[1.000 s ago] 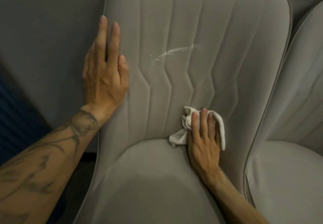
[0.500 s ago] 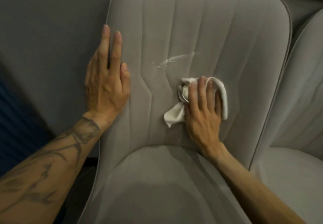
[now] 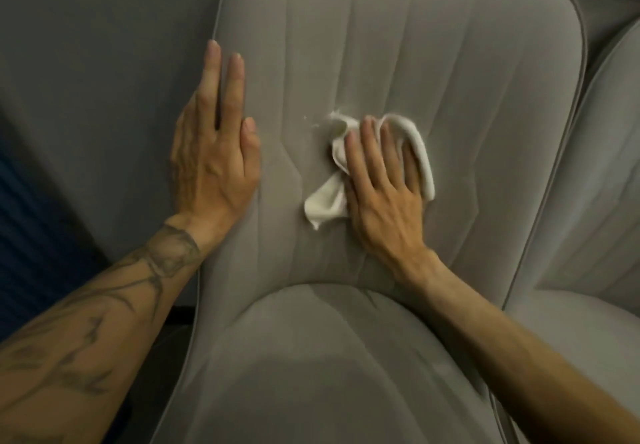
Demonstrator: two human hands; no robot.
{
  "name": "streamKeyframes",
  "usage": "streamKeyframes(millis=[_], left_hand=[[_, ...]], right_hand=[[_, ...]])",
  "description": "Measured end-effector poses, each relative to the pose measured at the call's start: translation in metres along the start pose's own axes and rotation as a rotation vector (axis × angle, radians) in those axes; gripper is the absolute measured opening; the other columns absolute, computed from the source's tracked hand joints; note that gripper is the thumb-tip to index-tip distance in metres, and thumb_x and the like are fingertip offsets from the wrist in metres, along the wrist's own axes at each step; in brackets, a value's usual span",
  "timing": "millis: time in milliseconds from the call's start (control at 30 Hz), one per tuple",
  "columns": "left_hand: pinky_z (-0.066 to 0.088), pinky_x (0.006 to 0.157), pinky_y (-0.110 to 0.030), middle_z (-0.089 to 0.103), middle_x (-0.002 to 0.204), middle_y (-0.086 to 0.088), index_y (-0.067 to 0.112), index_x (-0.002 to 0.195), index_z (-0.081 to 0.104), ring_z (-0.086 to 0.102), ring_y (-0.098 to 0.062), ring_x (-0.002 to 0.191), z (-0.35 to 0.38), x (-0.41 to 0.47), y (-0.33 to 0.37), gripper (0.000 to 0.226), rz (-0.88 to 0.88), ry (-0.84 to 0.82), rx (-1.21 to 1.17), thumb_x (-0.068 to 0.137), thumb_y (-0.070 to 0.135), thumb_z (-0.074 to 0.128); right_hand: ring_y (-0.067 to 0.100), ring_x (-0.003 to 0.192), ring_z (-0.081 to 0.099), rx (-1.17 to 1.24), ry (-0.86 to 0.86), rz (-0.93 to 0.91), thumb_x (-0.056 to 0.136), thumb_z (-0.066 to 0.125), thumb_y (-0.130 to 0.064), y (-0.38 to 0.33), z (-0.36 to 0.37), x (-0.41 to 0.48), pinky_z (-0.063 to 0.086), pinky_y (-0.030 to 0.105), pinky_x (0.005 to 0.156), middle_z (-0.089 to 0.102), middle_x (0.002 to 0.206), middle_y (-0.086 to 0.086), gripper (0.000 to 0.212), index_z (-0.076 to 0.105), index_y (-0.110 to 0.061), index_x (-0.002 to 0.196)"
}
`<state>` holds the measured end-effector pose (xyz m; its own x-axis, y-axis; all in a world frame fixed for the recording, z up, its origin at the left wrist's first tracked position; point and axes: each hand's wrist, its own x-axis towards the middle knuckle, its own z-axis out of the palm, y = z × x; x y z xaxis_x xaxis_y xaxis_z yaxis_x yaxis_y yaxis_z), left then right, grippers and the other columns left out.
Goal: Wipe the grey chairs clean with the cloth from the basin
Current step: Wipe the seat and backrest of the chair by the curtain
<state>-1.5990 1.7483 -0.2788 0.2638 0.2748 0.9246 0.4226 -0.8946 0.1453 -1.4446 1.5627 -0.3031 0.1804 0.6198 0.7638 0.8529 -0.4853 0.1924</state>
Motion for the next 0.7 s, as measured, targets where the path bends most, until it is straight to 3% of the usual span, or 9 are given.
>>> streamKeyframes(millis=[100,267,333,400,500,567,633,700], left_hand=[[0.042,0.113,-0.041,0.022,0.173,-0.014,0.014,0.166,0.023,0.037,-0.026,0.152,-0.002,0.001,0.003,0.058,-0.006,-0.001,-0.003,0.110,0.023,0.035],[0.043,0.110,-0.038,0.026,0.171,-0.017,0.011,0.165,0.027,0.041,-0.024,0.149,0.000,0.001,0.002,0.057,0.001,0.033,-0.003,0.110,0.020,0.038],[0.043,0.109,-0.038,0.025,0.171,-0.017,0.011,0.165,0.027,0.042,-0.025,0.148,0.000,0.001,0.003,0.057,0.005,0.026,-0.012,0.110,0.021,0.037],[0.044,0.110,-0.041,0.024,0.172,-0.017,0.010,0.165,0.027,0.042,-0.027,0.148,-0.002,0.001,0.002,0.056,0.005,0.020,-0.009,0.111,0.023,0.035],[0.044,0.112,-0.042,0.025,0.171,-0.017,0.009,0.165,0.028,0.042,-0.028,0.149,-0.003,0.002,0.003,0.056,0.003,0.013,-0.012,0.111,0.023,0.034],[0.045,0.111,-0.042,0.026,0.171,-0.018,0.009,0.164,0.029,0.043,-0.028,0.148,-0.002,0.002,0.005,0.055,0.001,0.017,-0.012,0.111,0.022,0.034],[0.046,0.111,-0.042,0.026,0.171,-0.017,0.010,0.165,0.029,0.043,-0.027,0.148,-0.002,0.003,0.004,0.055,-0.001,0.011,-0.012,0.111,0.023,0.034],[0.046,0.110,-0.041,0.025,0.171,-0.017,0.011,0.165,0.028,0.042,-0.025,0.149,-0.003,0.003,0.004,0.056,-0.007,0.004,-0.021,0.110,0.022,0.036]], right_hand=[[0.027,0.161,0.013,-0.041,0.033,-0.054,0.109,0.037,-0.024,0.024,-0.013,0.034,0.007,0.041,0.130,0.018,0.173,0.008,0.060,0.018,-0.019,0.165],[0.033,0.150,0.039,0.034,0.489,0.183,0.111,0.038,-0.031,0.039,-0.019,0.138,0.027,0.051,0.127,0.044,0.160,0.016,0.048,0.043,-0.013,0.155],[0.033,0.158,0.025,0.022,0.424,0.189,0.112,0.032,-0.033,0.017,0.000,0.100,0.017,0.048,0.130,0.032,0.167,0.015,0.052,0.033,-0.014,0.160],[0.028,0.161,0.006,0.039,0.206,0.098,0.109,0.037,-0.028,-0.012,0.021,0.020,0.007,0.044,0.132,0.020,0.172,0.011,0.060,0.018,-0.016,0.165],[0.024,0.159,0.008,0.017,-0.058,-0.058,0.101,0.062,-0.018,-0.025,0.033,-0.072,0.007,0.039,0.130,0.018,0.171,0.007,0.076,0.017,-0.018,0.163],[0.024,0.159,0.014,-0.013,-0.047,-0.112,0.099,0.061,-0.014,-0.004,0.025,-0.043,0.000,0.033,0.129,0.017,0.171,0.006,0.077,0.020,-0.019,0.164],[0.026,0.159,0.020,-0.035,0.125,-0.089,0.102,0.048,-0.020,0.021,0.013,0.031,-0.003,0.032,0.129,0.021,0.172,0.008,0.069,0.019,-0.022,0.165],[0.031,0.155,0.032,-0.013,0.348,0.030,0.111,0.032,-0.031,0.052,-0.002,0.108,0.008,0.039,0.131,0.034,0.166,0.014,0.052,0.031,-0.017,0.161]])
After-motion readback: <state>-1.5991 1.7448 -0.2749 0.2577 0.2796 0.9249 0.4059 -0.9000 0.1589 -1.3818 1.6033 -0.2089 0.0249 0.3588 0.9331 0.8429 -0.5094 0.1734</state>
